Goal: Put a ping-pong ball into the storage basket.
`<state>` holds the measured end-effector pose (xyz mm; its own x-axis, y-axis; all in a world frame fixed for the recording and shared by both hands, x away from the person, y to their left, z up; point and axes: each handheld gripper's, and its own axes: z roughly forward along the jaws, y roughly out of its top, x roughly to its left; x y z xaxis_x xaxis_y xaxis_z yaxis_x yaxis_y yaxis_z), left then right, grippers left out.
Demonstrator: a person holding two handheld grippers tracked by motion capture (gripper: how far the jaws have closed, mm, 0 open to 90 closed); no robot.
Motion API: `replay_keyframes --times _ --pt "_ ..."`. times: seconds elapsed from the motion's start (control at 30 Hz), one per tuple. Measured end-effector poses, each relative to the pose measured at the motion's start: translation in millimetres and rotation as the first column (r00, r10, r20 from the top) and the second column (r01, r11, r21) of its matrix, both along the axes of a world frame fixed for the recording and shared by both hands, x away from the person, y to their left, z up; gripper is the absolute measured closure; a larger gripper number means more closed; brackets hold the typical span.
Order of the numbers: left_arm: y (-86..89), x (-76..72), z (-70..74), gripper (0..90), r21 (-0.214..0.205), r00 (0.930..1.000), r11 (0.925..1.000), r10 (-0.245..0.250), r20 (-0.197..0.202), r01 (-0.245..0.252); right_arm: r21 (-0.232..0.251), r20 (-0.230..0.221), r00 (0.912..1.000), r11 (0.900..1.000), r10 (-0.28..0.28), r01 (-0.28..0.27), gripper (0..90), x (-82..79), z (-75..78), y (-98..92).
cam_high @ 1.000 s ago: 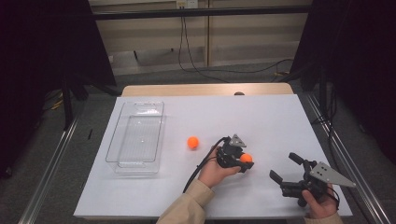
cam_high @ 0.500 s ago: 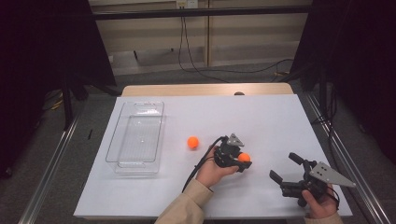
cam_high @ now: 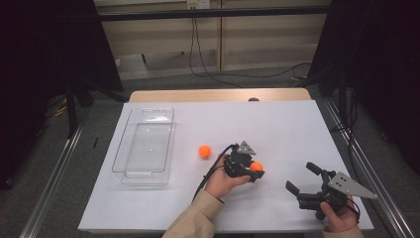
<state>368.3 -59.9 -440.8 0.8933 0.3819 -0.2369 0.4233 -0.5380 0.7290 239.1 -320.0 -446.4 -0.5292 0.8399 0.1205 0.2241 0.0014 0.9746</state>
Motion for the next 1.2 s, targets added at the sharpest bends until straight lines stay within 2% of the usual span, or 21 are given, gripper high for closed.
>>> replay_keyframes --times 0.33,0.8,1.2 --pt "8.5 -0.7 4.3 50.9 -0.01 0.9998 0.9998 0.019 -0.008 -0.019 -0.004 0.002 1.0 1.0 0.003 -0.003 0.6 0.0 0.1 0.8" --pt "18.1 0.9 6.8 50.8 -0.003 0.9994 0.9994 0.033 -0.007 -0.033 -0.006 0.005 1.0 1.0 0.005 -0.005 0.6 -0.4 0.4 0.8" --pt "24.5 2.0 12.0 50.9 -0.018 0.999 0.9989 0.043 -0.012 -0.044 -0.005 0.002 1.0 1.0 0.004 -0.004 0.6 -0.4 0.3 1.6"
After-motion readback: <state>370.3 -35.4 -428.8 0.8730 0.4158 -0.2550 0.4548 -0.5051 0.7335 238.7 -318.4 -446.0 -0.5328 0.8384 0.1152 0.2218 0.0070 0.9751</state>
